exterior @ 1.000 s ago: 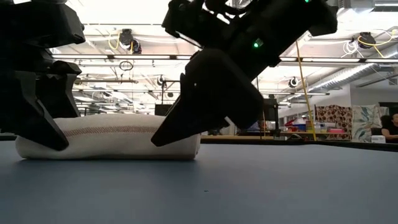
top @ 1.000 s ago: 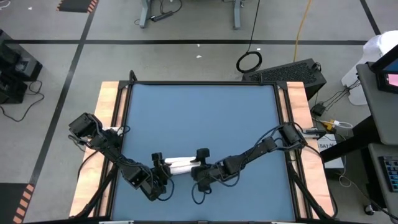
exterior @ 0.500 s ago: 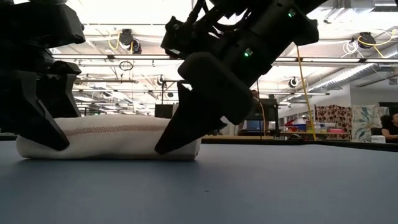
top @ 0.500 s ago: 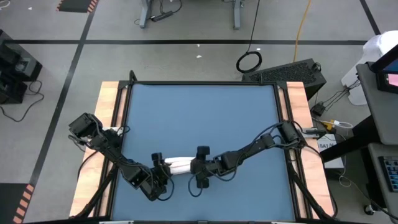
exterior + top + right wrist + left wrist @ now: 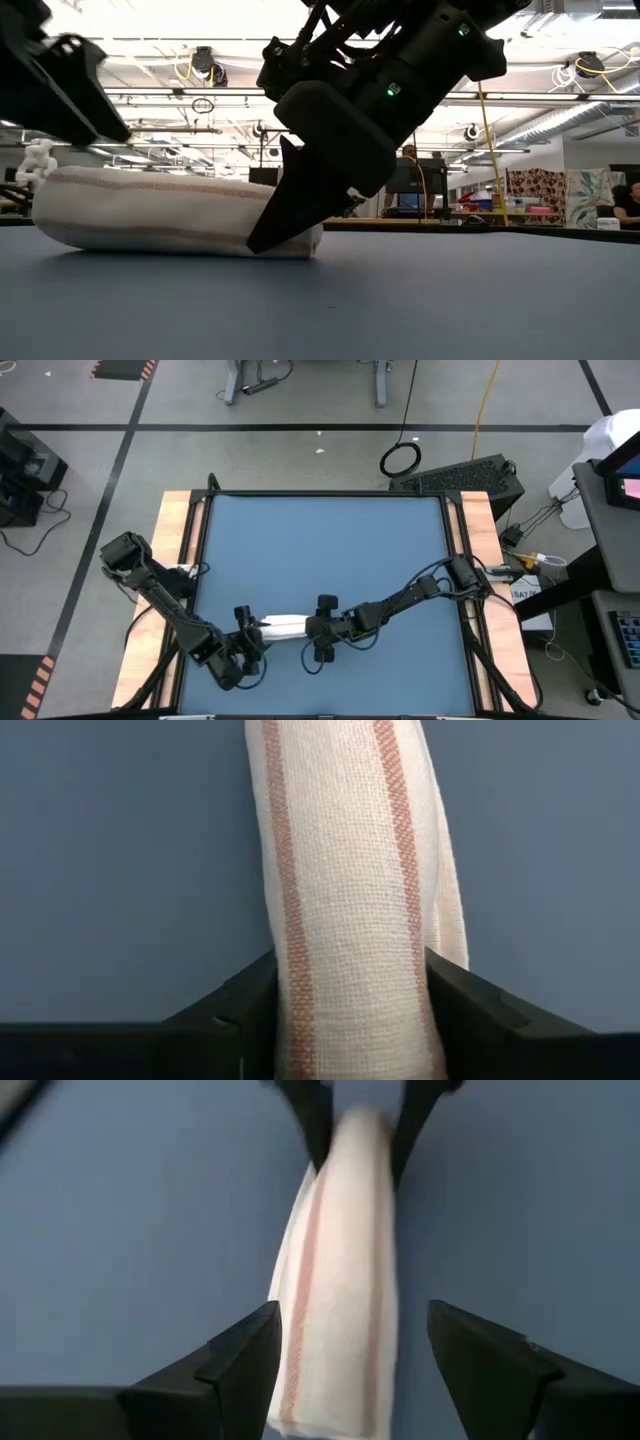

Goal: Roll towel
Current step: Roll the white towel

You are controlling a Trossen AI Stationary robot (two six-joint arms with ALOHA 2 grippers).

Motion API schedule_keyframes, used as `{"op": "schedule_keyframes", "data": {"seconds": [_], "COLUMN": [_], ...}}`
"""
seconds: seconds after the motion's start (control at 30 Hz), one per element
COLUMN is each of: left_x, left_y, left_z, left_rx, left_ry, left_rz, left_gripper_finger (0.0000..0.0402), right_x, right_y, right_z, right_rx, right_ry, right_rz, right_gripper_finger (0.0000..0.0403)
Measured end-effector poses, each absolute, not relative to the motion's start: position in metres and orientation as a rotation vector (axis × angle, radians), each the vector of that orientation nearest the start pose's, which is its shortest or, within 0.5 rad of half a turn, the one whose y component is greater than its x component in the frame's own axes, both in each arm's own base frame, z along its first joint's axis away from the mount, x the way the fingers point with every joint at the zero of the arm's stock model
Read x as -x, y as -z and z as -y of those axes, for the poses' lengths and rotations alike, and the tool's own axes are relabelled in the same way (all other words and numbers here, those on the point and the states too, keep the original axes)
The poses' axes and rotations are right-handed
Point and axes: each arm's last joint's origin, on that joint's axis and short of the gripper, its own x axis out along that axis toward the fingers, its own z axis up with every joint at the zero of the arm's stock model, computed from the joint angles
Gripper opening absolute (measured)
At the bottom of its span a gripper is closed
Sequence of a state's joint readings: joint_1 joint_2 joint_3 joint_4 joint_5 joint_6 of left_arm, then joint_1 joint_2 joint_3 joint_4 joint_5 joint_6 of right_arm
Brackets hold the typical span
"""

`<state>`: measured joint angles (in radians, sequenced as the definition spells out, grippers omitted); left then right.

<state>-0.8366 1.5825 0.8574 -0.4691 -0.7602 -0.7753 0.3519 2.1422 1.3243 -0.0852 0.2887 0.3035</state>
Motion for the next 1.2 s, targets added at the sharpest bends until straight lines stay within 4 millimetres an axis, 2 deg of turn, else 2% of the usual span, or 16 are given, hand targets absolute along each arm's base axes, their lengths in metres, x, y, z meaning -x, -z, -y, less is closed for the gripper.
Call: {"op": "schedule_keyframes", "data": {"seconds": [0.13,0.33,0.67,0.8,0.97,1.1,1.2], "left_x": [-0.194,-0.197,-0.198,-0.195,-0.191,-0.190,-0.190], "left_y": [-0.168,-0.148,-0.137,-0.127,-0.116,-0.115,-0.114], "left_z": [0.203,0.205,0.198,0.192,0.187,0.186,0.186], "left_rx": [-0.220,-0.293,-0.272,-0.226,-0.174,-0.145,-0.133], "left_ry": [-0.247,-0.288,-0.291,-0.292,-0.279,-0.279,-0.276], "left_rz": [-0.688,-0.694,-0.719,-0.734,-0.713,-0.722,-0.726], "left_gripper_finger": [0.0256,0.0256,0.0252,0.0229,0.0175,0.0137,0.0123], "right_x": [-0.410,-0.411,-0.412,-0.412,-0.412,-0.411,-0.411], "right_y": [-0.113,-0.112,-0.112,-0.112,-0.112,-0.112,-0.112], "right_z": [-0.142,-0.138,-0.136,-0.138,-0.138,-0.138,-0.139], "right_rx": [-0.005,-0.106,-0.153,-0.179,-0.178,-0.164,-0.154], "right_ry": [0.070,0.050,0.044,0.025,0.016,-0.014,-0.043], "right_rz": [-0.853,-0.869,-0.878,-0.886,-0.891,-0.899,-0.905], "right_gripper_finger": [0.0175,0.0167,0.0167,0.0167,0.0166,0.0166,0.0167]}}
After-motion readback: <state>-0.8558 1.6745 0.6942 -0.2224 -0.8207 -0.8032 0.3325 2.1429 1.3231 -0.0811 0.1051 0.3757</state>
